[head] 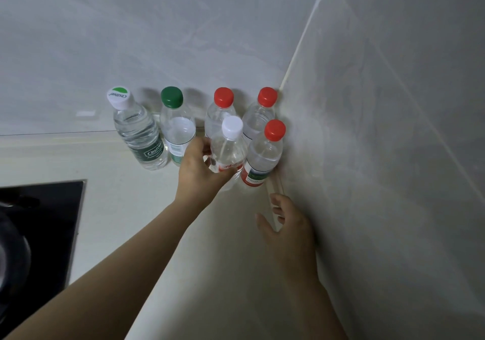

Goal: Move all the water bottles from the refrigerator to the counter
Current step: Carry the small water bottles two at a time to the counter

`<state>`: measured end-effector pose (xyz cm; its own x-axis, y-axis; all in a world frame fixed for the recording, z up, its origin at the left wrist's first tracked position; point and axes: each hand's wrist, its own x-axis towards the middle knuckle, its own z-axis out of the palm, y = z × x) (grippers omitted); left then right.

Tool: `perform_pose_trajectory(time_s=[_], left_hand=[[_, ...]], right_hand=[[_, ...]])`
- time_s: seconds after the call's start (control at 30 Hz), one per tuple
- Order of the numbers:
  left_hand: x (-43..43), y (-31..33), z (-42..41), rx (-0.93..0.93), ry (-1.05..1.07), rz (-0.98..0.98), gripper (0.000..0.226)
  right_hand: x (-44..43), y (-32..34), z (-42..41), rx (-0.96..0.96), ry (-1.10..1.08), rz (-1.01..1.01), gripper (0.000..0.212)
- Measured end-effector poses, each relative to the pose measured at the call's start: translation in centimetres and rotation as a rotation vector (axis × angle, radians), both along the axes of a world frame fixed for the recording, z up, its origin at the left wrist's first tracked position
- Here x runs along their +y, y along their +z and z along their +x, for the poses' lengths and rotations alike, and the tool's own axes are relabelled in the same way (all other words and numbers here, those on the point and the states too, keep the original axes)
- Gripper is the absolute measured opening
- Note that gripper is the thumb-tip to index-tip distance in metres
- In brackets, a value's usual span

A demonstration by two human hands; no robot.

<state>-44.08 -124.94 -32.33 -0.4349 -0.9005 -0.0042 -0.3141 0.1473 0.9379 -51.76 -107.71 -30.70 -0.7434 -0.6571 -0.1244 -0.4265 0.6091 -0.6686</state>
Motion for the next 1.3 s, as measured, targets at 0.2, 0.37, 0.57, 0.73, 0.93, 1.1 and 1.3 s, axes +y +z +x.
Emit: perform_pose_trajectory(time_s=[0.2, 0.37, 0.57, 0.73, 0.93, 1.1, 1.3], left_hand=[[-0.2, -0.2, 0.0, -0.037, -0.029, -0.025, 0.058], [-0.5, 0.6, 0.1, -0.129, -0.066, -0.060, 0.063], [-0.1, 2.0, 1.2, -0.206, -0.100, -0.102, 0.067], [0.5, 4.9, 4.1, -0.219, -0.100, -0.122, 0.061], [1.9, 8.7, 8.5, -0.199, -0.114, -0.195, 0.051], [2.8, 13.2, 12.5, -0.145, -0.100, -0.265, 0.047], [3.4, 18.6, 17.4, -0.059, -0.052, -0.372, 0.044]], right_hand=[[-0.1, 0.3, 0.0, -0.004, 0.000, -0.003, 0.050], [-0.1, 0.8, 0.1, 0.012, 0.011, -0.001, 0.050], [-0.1, 2.0, 0.3, 0.023, 0.004, -0.044, 0.048], [-0.1, 3.5, 0.9, 0.029, 0.017, -0.075, 0.049], [-0.7, 7.1, 2.1, 0.084, 0.046, -0.155, 0.041], [-1.7, 11.8, 3.7, 0.147, 0.105, -0.220, 0.039], [-1.9, 18.4, 7.0, 0.187, 0.239, -0.363, 0.034]])
